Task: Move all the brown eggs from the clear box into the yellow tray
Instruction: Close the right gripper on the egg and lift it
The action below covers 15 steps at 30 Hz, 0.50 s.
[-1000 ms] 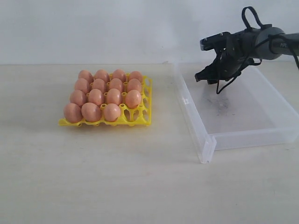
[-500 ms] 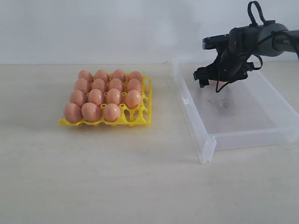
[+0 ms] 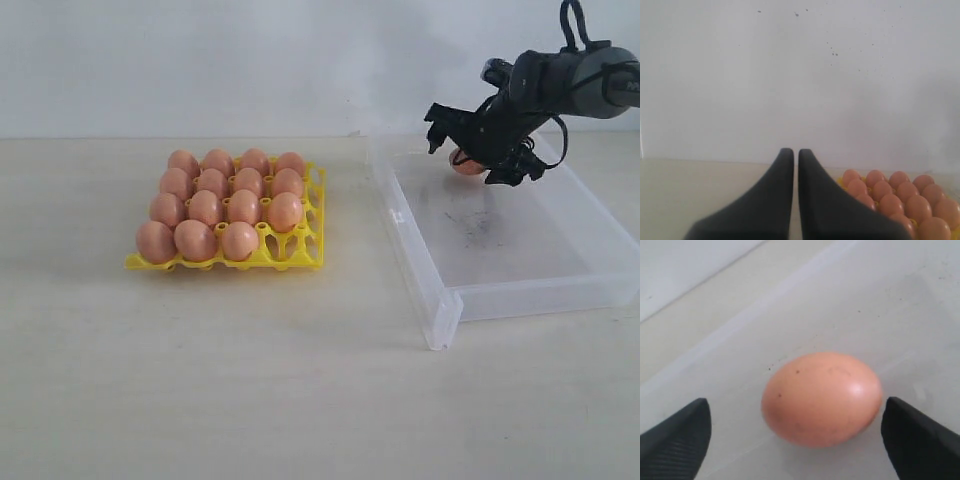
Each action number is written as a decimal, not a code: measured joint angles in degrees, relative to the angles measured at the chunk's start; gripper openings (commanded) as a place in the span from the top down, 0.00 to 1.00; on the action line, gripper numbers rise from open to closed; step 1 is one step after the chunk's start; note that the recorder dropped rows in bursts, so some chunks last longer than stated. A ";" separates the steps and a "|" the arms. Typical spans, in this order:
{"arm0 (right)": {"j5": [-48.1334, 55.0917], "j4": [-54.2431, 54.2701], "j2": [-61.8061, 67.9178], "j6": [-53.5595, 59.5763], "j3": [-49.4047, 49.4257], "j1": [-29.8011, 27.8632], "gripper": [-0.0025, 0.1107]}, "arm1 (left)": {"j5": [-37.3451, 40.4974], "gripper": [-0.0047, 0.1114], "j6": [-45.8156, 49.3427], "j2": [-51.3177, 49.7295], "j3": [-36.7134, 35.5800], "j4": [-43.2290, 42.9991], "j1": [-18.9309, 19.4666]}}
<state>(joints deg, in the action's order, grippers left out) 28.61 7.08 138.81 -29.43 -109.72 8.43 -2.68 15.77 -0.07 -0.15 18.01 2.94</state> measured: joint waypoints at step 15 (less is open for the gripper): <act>-1.86 7.21 0.00 12.28 0.22 -2.16 0.23 | 0.00 0.93 0.00 0.00 0.00 0.00 0.00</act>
<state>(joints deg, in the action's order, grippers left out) 26.74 14.29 138.81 -17.15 -109.50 6.27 -2.68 15.77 -0.07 -0.15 18.01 2.94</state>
